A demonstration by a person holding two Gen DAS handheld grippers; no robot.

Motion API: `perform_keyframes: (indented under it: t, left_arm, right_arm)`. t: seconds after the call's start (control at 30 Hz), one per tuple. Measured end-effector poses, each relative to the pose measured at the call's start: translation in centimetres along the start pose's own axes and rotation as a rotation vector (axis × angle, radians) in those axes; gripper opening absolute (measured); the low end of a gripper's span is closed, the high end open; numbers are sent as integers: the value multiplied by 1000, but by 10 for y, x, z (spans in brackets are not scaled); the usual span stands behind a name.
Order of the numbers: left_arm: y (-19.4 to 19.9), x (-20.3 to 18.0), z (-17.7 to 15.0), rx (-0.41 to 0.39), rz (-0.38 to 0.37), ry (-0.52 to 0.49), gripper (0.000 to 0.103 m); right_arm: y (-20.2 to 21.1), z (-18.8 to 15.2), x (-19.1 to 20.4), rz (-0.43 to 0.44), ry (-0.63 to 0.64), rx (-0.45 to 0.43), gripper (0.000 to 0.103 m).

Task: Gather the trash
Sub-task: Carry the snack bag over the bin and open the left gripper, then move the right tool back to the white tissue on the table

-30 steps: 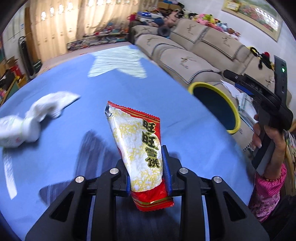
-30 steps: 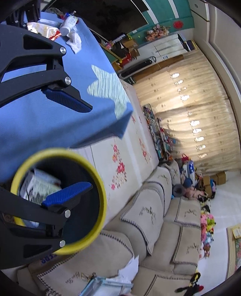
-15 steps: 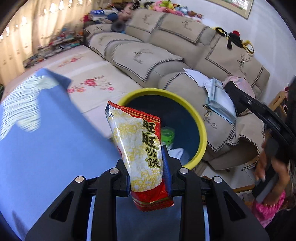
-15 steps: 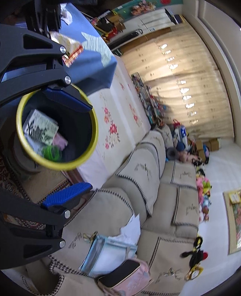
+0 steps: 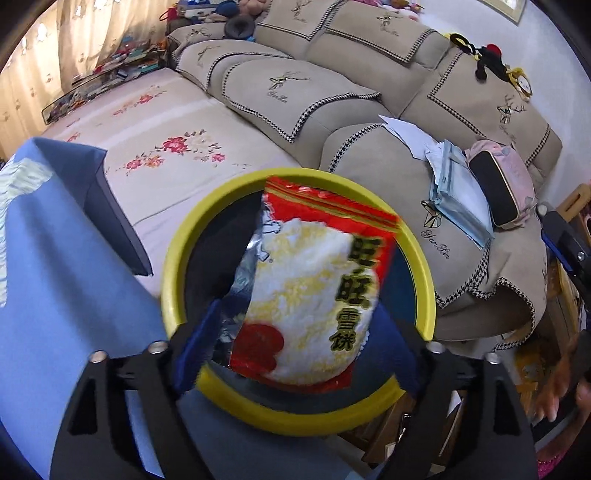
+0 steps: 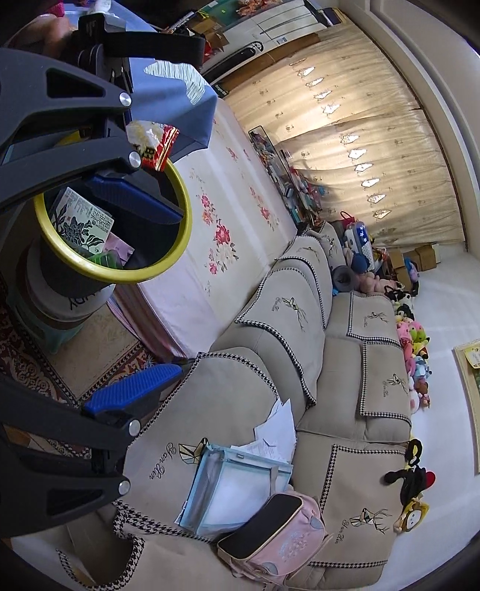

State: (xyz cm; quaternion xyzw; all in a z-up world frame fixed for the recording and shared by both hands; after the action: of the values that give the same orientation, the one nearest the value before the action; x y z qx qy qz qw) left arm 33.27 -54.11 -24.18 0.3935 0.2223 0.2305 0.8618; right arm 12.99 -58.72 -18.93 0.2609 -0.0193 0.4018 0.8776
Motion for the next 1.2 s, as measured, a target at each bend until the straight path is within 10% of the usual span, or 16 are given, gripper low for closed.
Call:
perform_keyframes:
  t: [0.3,0.57,0.93,1.2]
  left_arm:
    - [12,3,-5,20,-42,15,94]
    - [106,48,-9,-208,5,106,94]
    - [314,234,-138,-543,426,367,98]
    - [382,348,-236,-578,655,553,98]
  right_arm:
    - [12,7,2,-4,-8,-24,74]
    - [15,11,16,7,7,-25,75]
    - [6,-14,175,305,160,72,76]
    - [17,-45,356,582,302,168,76]
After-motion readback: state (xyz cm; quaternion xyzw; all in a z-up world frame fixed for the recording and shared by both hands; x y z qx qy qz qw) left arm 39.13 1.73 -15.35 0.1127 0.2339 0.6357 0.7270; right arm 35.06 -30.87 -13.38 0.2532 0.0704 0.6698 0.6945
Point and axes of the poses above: each gripper's, at about its wrist camera, not at the fingertips, and y roughly against the way its jaws point, x to its left, z to its top, the point moved 8 cm from there along -y, roughly the way its jaws point, and after that the axes turned 8 degrees about -x, right-handed, at the moved point
